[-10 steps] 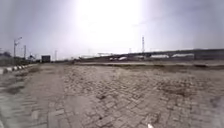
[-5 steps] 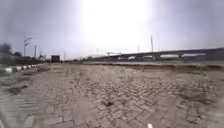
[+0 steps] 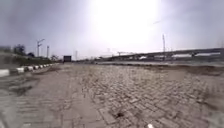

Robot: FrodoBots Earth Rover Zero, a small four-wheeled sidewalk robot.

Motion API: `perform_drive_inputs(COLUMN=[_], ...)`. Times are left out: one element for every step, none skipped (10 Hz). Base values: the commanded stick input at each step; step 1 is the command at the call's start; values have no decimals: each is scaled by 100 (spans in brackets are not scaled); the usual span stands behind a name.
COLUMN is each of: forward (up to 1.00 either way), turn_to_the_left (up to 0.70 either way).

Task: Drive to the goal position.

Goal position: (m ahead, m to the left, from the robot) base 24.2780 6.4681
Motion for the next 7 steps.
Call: perform_drive_inputs(forward=[70, 70, 70, 70, 70, 70, 70], turn_to_the_left=[35, 35, 35, 35, 35, 35, 35])
